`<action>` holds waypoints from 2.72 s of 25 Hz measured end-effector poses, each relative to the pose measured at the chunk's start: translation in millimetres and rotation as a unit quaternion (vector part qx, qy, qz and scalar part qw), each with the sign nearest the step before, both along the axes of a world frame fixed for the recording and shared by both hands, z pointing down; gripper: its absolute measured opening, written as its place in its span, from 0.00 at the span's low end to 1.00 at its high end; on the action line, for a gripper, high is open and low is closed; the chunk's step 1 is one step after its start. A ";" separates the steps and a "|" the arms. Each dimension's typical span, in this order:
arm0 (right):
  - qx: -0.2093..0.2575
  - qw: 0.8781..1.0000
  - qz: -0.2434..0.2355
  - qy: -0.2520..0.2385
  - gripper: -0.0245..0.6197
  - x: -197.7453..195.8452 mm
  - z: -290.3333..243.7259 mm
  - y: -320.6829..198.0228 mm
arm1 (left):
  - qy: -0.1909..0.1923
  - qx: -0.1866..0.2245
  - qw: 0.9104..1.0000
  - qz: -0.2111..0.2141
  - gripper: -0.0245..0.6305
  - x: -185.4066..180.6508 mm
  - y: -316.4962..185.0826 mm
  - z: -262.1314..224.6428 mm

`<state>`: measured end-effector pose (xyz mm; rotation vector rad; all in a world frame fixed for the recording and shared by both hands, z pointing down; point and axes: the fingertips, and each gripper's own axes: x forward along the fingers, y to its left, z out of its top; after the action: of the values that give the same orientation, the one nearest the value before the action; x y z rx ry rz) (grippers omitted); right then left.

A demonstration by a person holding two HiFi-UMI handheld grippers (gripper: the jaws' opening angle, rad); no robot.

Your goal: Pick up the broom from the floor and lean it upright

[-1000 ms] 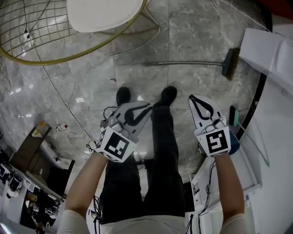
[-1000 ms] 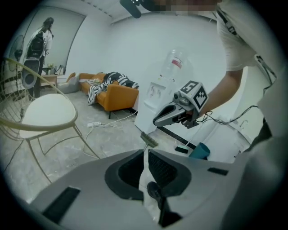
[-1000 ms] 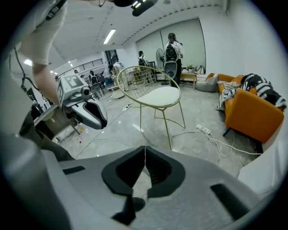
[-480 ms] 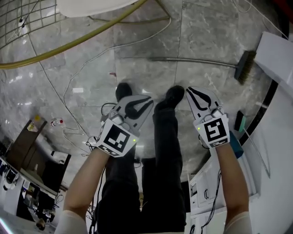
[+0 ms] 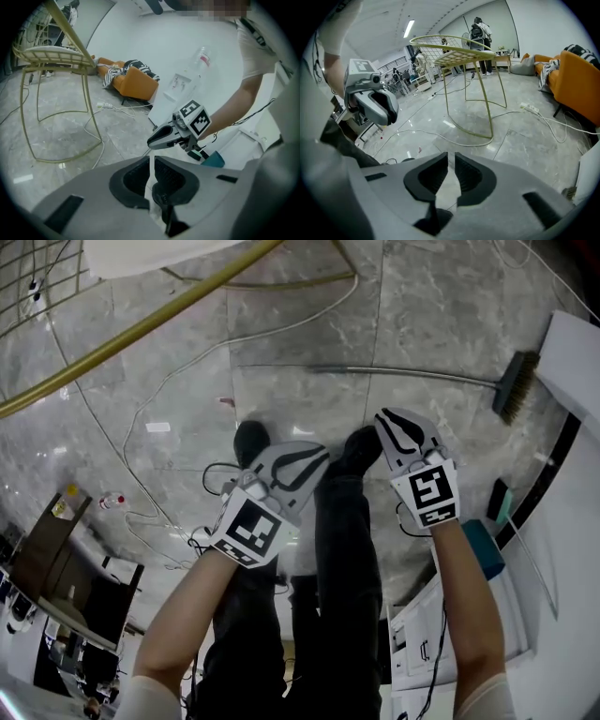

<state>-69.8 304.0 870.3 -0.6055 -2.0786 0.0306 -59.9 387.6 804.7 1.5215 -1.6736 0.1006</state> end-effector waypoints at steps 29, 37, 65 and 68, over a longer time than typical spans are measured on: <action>0.083 0.994 -0.067 -0.004 0.15 8.9 206.2 -27.8 | 0.017 0.008 0.995 0.096 0.09 -21.9 -6.1 183.9; 0.092 0.981 -0.169 0.001 0.20 22.0 257.7 -27.7 | 0.009 0.026 0.986 0.163 0.09 -18.0 -24.8 227.8; 0.149 0.912 -0.380 -0.042 0.17 22.5 296.9 -19.0 | -0.076 0.030 0.972 0.221 0.09 -86.1 -40.0 288.9; 0.151 0.914 -0.372 -0.061 0.16 13.7 276.6 -20.4 | -0.083 0.031 0.973 0.211 0.09 -96.5 -36.6 284.1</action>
<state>-56.0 283.6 1146.8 -1.1814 -1.7881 -0.7688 -156.4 351.0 1088.8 1.9444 -1.4629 0.4140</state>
